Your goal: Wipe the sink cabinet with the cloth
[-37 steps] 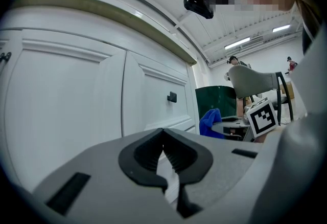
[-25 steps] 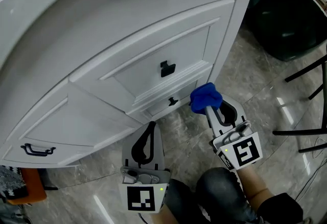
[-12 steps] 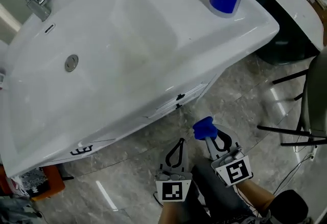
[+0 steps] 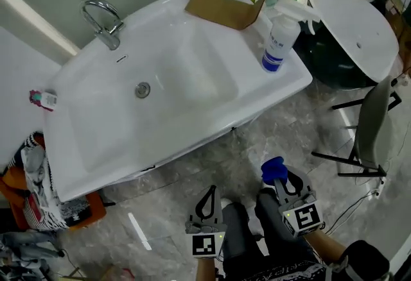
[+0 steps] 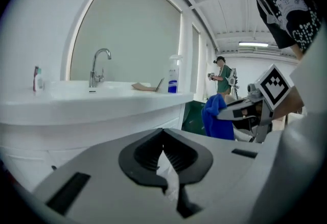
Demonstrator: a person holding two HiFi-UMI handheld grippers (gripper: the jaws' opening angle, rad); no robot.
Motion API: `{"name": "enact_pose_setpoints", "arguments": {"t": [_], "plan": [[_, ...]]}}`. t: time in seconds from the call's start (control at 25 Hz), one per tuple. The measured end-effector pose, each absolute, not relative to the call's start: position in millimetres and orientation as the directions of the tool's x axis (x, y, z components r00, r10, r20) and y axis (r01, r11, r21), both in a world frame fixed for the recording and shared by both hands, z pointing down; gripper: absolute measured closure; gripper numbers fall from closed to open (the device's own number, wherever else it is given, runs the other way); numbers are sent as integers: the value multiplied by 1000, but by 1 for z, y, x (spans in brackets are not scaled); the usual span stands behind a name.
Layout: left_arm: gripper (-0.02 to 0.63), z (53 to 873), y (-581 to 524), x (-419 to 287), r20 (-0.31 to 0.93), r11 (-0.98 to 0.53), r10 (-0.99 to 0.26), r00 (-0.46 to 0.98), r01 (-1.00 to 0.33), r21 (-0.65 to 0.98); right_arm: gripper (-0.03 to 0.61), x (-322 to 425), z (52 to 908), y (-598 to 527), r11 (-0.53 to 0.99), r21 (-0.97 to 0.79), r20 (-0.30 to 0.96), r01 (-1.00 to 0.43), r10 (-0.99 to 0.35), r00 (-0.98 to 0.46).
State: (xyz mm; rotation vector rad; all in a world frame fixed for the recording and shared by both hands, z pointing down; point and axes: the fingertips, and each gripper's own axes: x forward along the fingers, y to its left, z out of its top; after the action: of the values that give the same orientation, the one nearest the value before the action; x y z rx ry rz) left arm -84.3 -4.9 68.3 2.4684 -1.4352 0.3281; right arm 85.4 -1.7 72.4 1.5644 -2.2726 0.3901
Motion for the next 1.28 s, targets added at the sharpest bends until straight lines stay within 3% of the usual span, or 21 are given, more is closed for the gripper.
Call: {"name": "enact_pose_setpoints", "arguments": {"t": [0.28, 0.48, 0.88, 1.28], "plan": [[609, -124, 43, -112, 236, -445, -855, 463, -887, 128, 520, 60, -94, 26, 338, -42, 365, -940, -871, -329], [609, -205, 67, -136, 180, -421, -885, 430, -903, 90, 520, 35, -170, 50, 390, -53, 266, -919, -882, -389], [609, -210, 110, -182, 197, -313, -925, 324, -946, 85, 520, 80, -190, 100, 297, -48, 257, -954, -919, -299], [609, -218, 159, -159, 209, -228, -949, 234, -972, 54, 520, 125, -170, 138, 436, -97, 312, -895, -840, -443]]}}
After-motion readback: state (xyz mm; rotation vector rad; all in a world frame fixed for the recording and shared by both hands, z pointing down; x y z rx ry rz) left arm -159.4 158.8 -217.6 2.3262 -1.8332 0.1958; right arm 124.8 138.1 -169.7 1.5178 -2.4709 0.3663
